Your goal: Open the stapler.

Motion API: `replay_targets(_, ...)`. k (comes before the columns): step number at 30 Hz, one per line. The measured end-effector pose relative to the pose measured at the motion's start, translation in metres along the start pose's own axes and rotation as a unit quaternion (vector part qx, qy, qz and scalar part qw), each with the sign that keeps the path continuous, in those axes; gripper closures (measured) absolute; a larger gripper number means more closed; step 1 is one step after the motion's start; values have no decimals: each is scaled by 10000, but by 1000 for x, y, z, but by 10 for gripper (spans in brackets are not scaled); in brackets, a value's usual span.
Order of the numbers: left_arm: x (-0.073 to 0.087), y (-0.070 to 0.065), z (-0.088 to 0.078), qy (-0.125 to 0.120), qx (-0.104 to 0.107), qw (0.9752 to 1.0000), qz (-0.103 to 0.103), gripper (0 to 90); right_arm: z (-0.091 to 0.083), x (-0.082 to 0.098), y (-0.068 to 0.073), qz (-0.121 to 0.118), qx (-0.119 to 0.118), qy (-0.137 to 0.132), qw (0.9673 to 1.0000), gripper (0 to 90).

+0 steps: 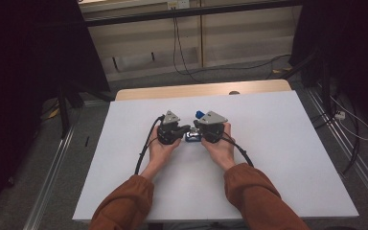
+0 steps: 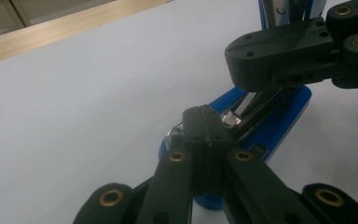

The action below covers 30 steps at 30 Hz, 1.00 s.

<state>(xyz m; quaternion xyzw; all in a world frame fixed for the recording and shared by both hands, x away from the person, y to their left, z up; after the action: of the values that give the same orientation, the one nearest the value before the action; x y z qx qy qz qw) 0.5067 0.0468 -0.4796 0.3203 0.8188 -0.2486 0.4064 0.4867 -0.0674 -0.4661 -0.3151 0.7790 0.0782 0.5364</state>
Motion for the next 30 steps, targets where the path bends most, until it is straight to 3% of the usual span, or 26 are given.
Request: replay_targets(30, 0, 0, 0, -7, -28, 10000, 43, 900, -14, -1, -16, 94, 220, -79, 9997, 900)
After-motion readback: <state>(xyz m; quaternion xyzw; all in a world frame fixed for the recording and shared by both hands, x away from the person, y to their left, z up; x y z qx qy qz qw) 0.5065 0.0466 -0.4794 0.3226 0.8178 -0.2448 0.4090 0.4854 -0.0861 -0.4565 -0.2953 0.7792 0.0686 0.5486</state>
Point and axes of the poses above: each handheld gripper's, and its own axes: z roughly forward along the jaws, x roughly out of its underside, y roughly to its left, the point moved 6 cm from there along z, roughly forward along the jaws, and after that the axes turned 7 degrees about -z, right-handed, at the moved point
